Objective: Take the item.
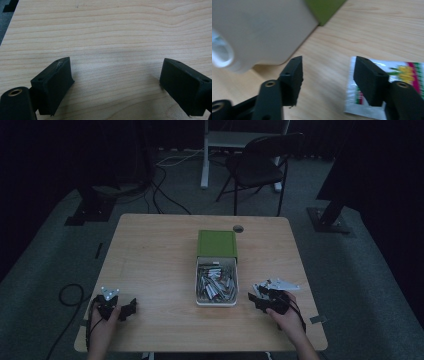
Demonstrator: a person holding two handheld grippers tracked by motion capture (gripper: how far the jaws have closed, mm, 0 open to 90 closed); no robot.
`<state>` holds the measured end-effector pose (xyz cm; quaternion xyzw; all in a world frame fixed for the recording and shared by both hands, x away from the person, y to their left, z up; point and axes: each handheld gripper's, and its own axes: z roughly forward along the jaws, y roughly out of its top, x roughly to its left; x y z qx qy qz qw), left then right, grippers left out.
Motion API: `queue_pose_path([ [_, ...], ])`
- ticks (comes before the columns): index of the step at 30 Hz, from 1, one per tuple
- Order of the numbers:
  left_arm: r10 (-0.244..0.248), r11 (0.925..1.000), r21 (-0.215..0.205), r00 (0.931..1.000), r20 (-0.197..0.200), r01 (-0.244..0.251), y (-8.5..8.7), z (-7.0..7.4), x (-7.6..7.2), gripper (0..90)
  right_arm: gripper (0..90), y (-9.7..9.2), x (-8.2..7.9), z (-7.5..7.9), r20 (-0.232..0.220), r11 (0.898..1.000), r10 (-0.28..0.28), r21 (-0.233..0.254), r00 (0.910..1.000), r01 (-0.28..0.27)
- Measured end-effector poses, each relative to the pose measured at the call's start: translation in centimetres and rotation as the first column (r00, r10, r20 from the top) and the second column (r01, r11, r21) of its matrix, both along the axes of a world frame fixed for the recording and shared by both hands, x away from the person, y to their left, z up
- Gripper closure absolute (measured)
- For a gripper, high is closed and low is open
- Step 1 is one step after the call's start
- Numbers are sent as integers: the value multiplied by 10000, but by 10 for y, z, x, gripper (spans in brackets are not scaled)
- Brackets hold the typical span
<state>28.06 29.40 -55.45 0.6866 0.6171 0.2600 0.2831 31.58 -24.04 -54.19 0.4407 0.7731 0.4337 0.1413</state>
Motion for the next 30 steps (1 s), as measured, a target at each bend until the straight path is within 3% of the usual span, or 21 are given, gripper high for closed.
queue_pose_path([
  [6, -10, 10000, 14, 10000, -11, 10, 0, 0, 0, 116, 324, 4, -3, -1, 142, 9989, 477, -42, 9988, -476],
  [10, -7, 10000, 8, 10000, -8, 7, 0, 0, 0, 115, 279, 7, -3, -5, -386, 9951, 972, -158, 9945, -979],
  [12, -3, 10000, 7, 10000, -9, 3, 0, 0, 0, 116, 277, 7, -3, -7, -177, 9949, 962, -283, 9952, -967],
  [16, -4, 10000, 6, 10000, -9, 4, 0, 0, 0, 115, 247, 8, -5, -9, 75, 9865, 1528, -602, 9882, -1521],
  [17, -4, 10000, 6, 10000, -9, 4, 0, 0, 0, 115, 200, 9, -6, -9, 193, 9867, 1538, -565, 9879, -1525],
  [20, -2, 10000, 4, 10000, -9, 2, 0, 0, 0, 116, 193, 9, -6, -10, 115, 9838, 1769, -331, 9842, -1764],
  [23, -1, 10000, 5, 10000, -5, 1, 0, 0, 0, 116, 173, 10, -8, -14, 293, 9646, 2531, -849, 9670, -2499],
  [24, -1, 10000, 4, 10000, -4, 1, 0, 0, 0, 115, 171, 11, -8, -15, 111, 9580, 2778, -766, 9606, -2762],
  [26, -4, 10000, 6, 10000, -7, 4, 0, 0, 0, 115, 171, 11, -9, -15, 67, 9559, 2880, -621, 9576, -2871],
  [27, -8, 10000, 16, 10000, -14, 9, 0, 0, 0, 115, 171, 12, -9, -15, 4, 9472, 3159, -576, 9488, -3154],
  [28, -8, 10000, 16, 10000, -14, 9, 0, 0, 0, 115, 171, 12, -9, -15, 4, 9472, 3159, -576, 9488, -3154],
  [29, -7, 10000, 11, 10000, -10, 7, 0, 0, 0, 115, 171, 15, -11, -15, -36, 9322, 3536, -809, 9354, -3527],
  [30, -7, 10000, 11, 10000, -10, 7, 0, 0, 0, 115, 171, 17, -12, -15, -51, 9276, 3642, -868, 9313, -3633],
])
